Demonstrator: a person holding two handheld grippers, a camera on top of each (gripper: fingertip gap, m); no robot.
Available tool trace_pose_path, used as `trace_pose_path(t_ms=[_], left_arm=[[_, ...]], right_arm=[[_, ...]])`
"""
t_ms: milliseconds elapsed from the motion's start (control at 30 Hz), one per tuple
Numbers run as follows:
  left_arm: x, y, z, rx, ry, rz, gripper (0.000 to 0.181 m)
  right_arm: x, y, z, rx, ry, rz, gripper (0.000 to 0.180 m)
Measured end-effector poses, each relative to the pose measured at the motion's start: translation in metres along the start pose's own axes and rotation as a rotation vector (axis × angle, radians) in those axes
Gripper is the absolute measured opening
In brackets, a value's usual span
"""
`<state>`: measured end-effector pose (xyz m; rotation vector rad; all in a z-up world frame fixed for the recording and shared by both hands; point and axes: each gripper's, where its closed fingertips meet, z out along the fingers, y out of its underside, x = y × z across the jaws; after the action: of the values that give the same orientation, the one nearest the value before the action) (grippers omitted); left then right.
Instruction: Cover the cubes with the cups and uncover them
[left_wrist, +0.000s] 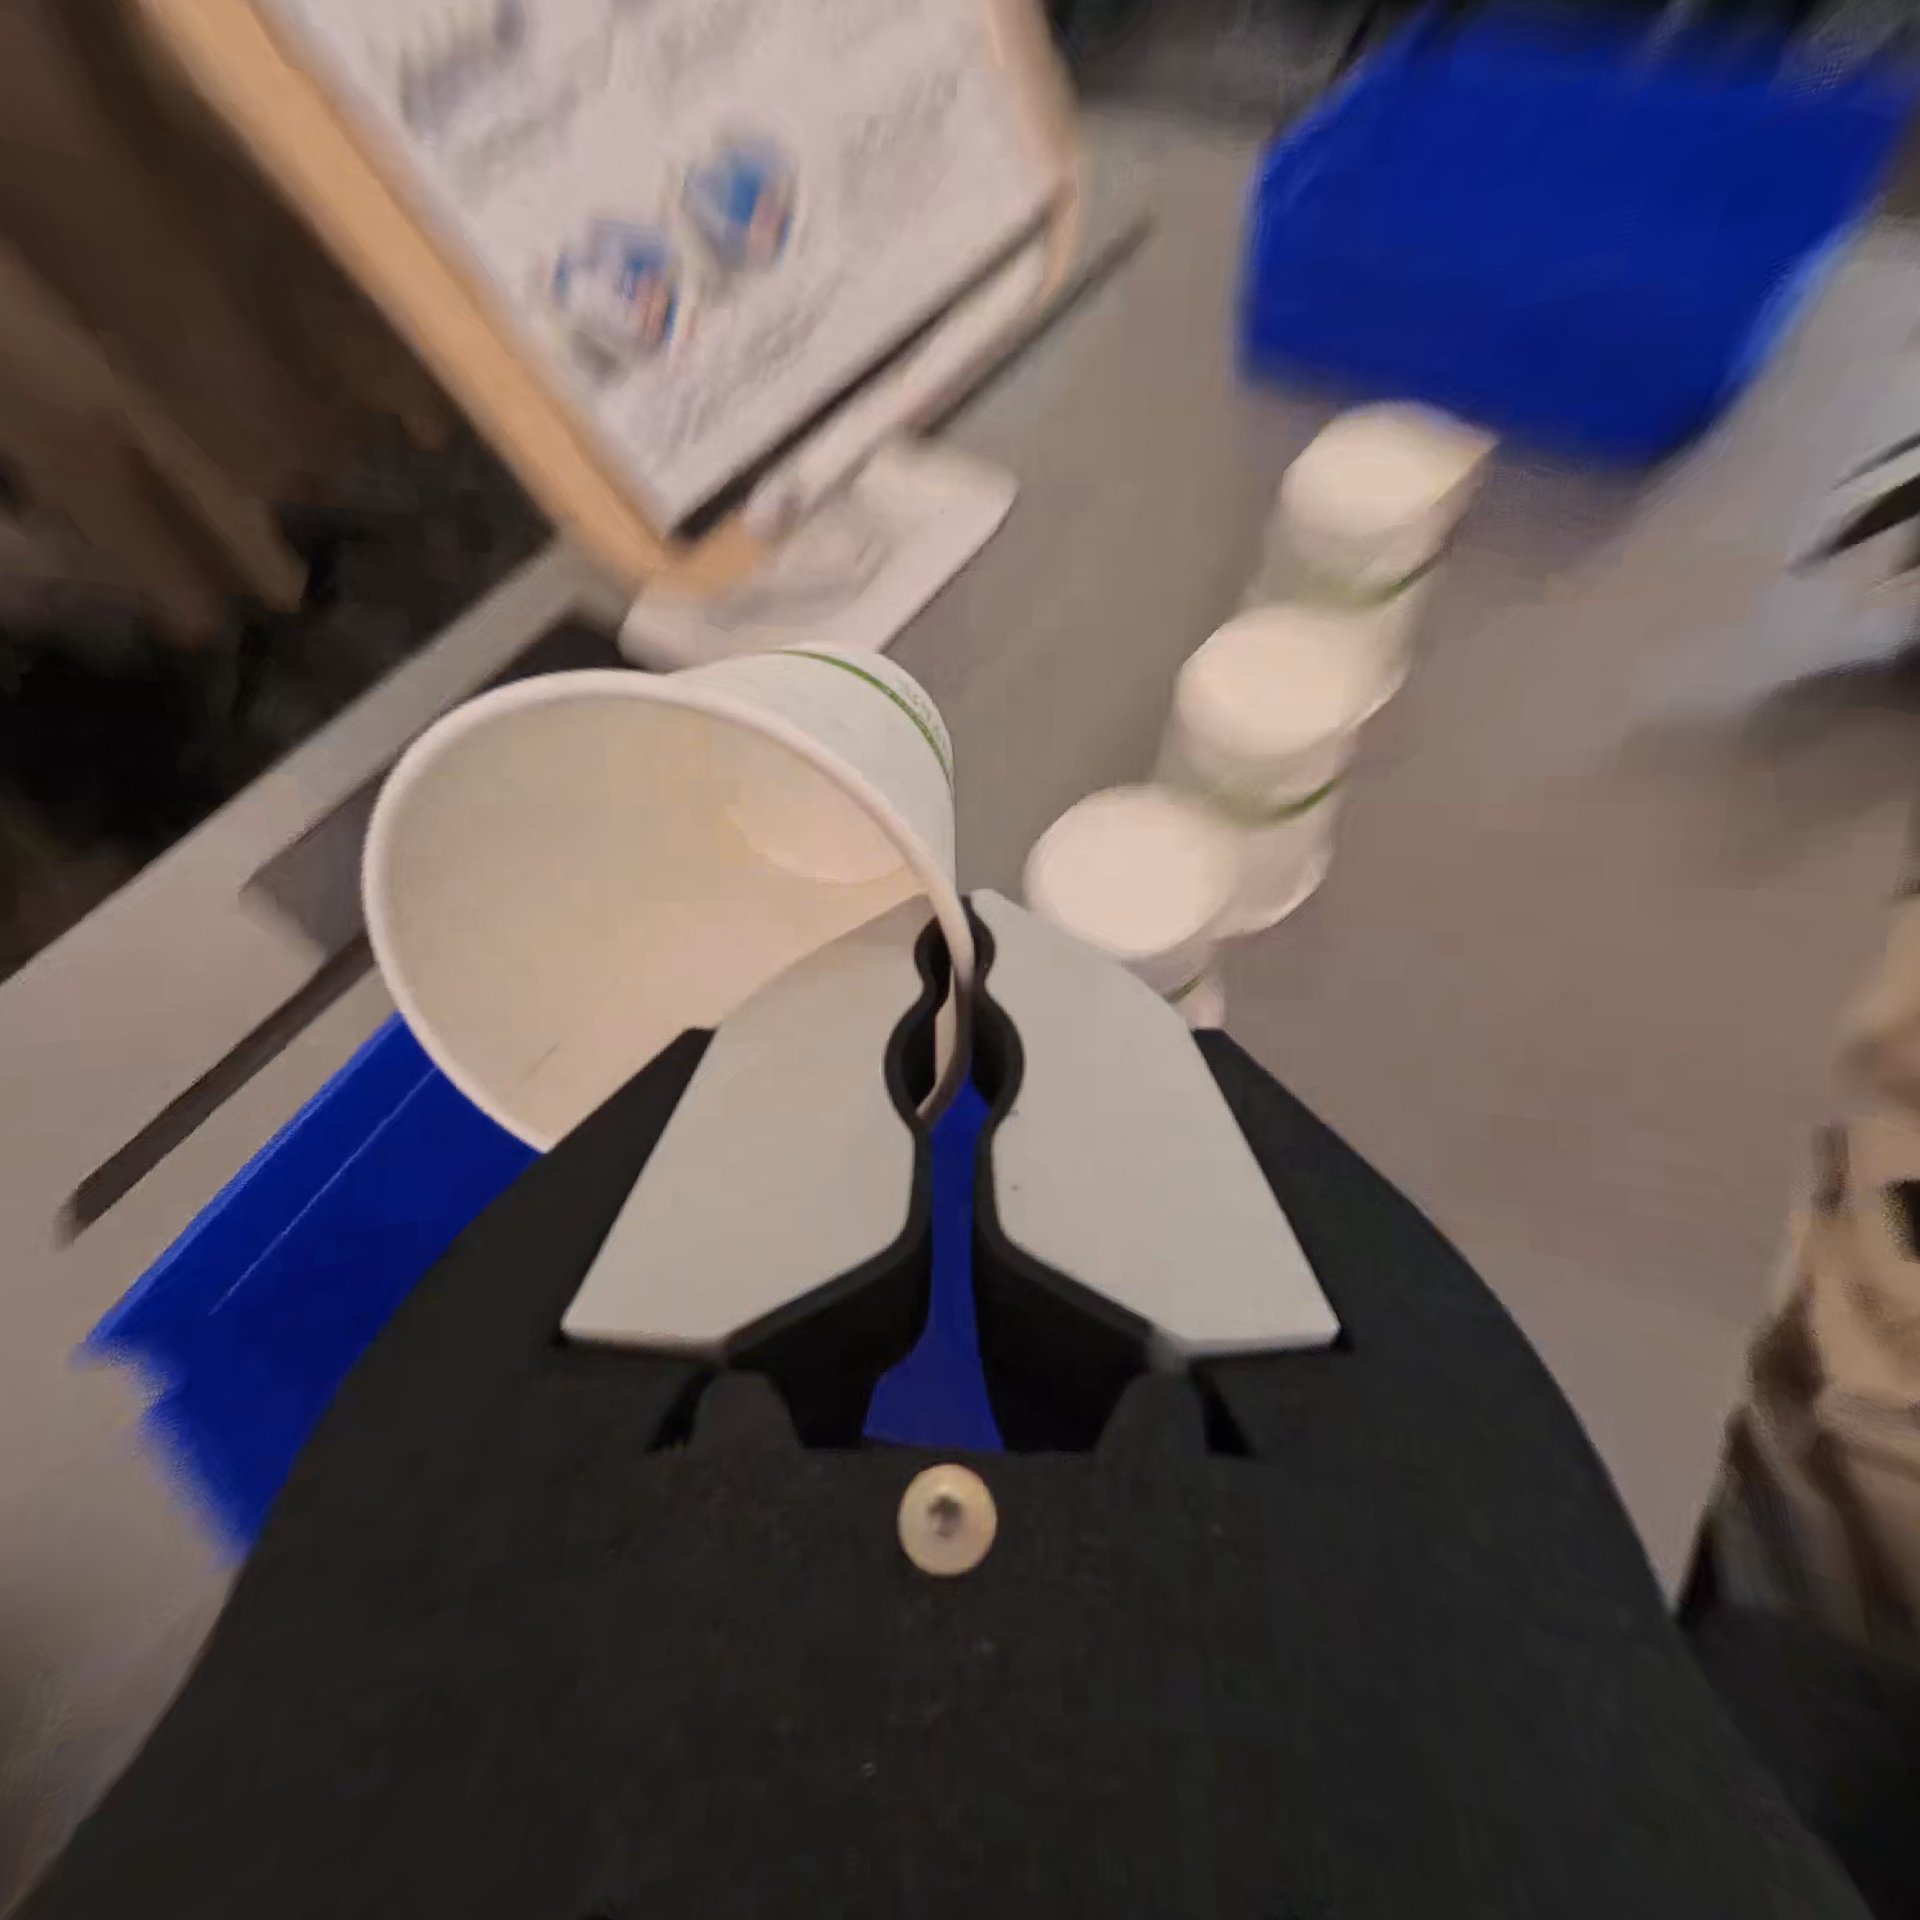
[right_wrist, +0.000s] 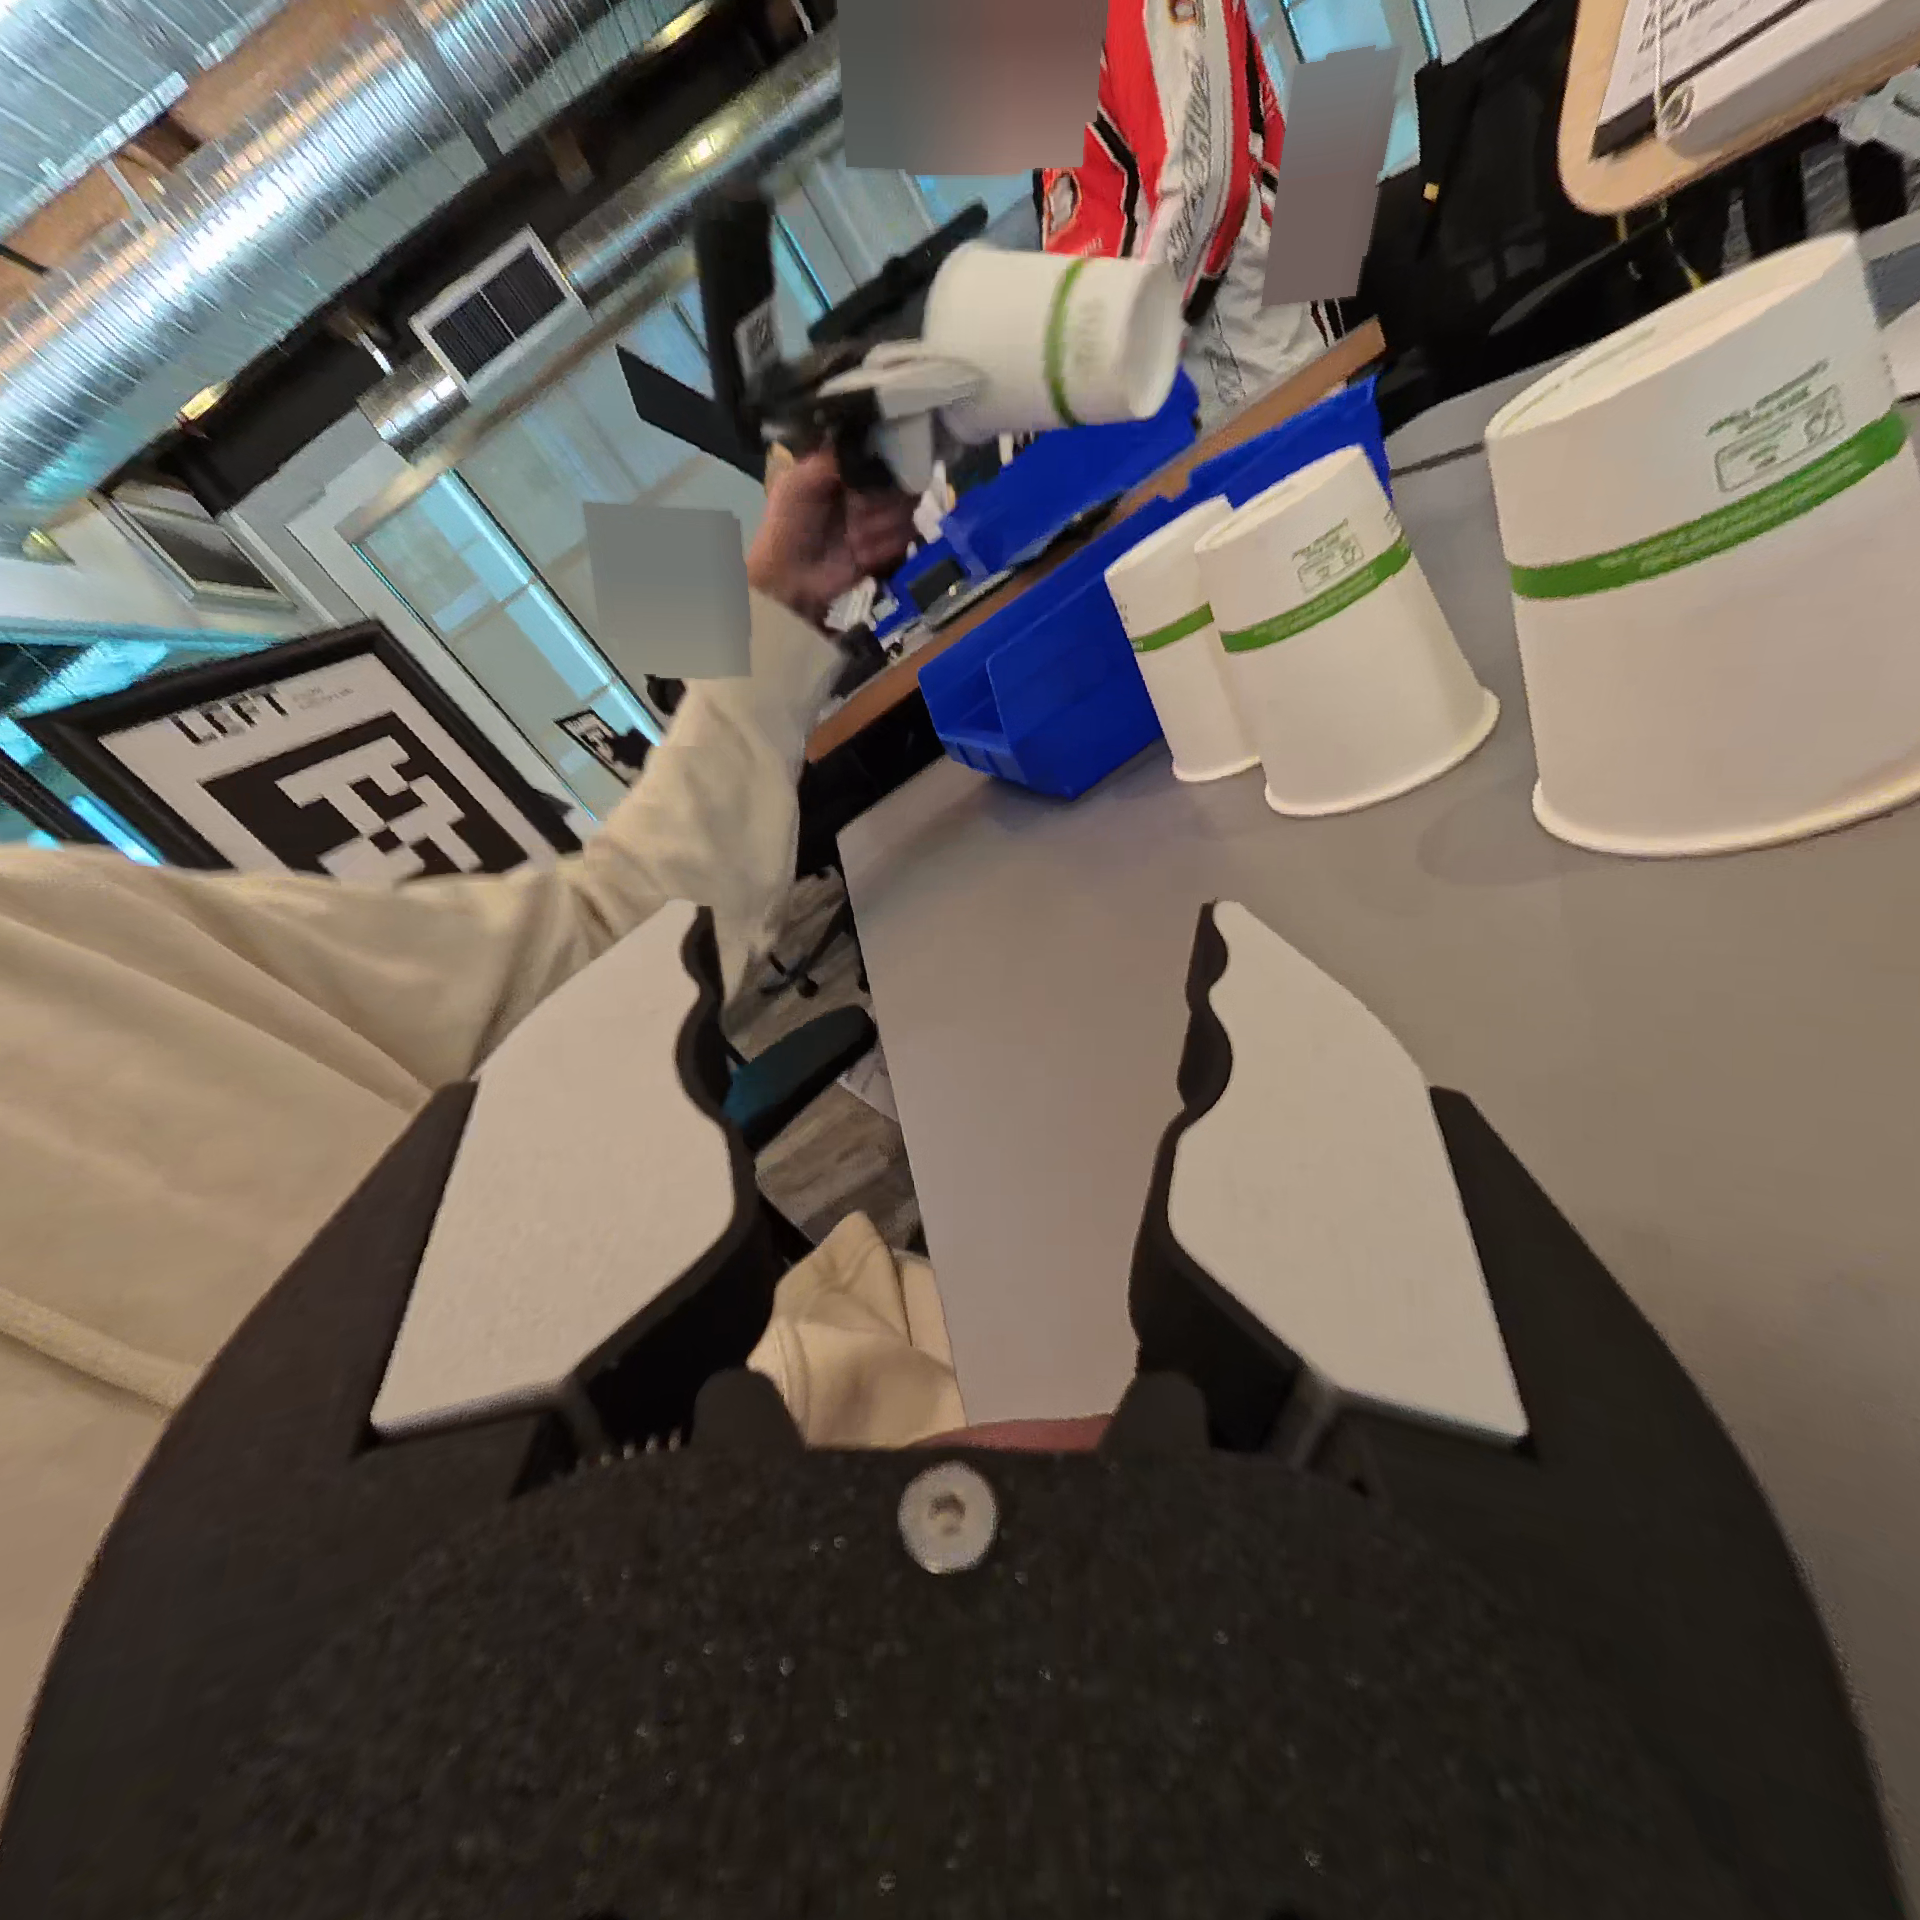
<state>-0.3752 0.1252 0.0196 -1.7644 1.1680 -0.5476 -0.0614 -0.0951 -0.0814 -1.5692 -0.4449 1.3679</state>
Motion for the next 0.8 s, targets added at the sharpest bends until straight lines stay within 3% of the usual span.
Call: trace_pose_path(t_ms=[33,133,233,367,533,800], left_arm=[[0.021,-0.013,-0.006,0.117,0.063,-0.005,0.000],[0.085,-0.033,-0.005,0.302,0.205,0.020,0.000],[0.150,-0.047,0.014,0.380,0.339,0.056,0.000],[0.216,-0.060,0.038,0.414,0.472,0.087,0.000],[0.252,-0.064,0.056,0.409,0.578,0.088,0.000],[0.272,-0.063,0.072,0.402,0.680,0.038,0.000]], right_arm=[[0.000,-0.006,0.002,0.021,-0.010,0.014,0.086],[0.001,-0.025,0.015,0.080,-0.022,0.034,0.093],[-0.004,-0.043,0.037,0.095,-0.068,0.032,0.101],[-0.008,-0.054,0.070,0.025,-0.065,-0.133,0.107],[-0.022,-0.068,0.095,0.048,-0.052,-0.330,0.109],[-0.027,-0.060,0.101,0.057,-0.095,-0.339,0.108]])
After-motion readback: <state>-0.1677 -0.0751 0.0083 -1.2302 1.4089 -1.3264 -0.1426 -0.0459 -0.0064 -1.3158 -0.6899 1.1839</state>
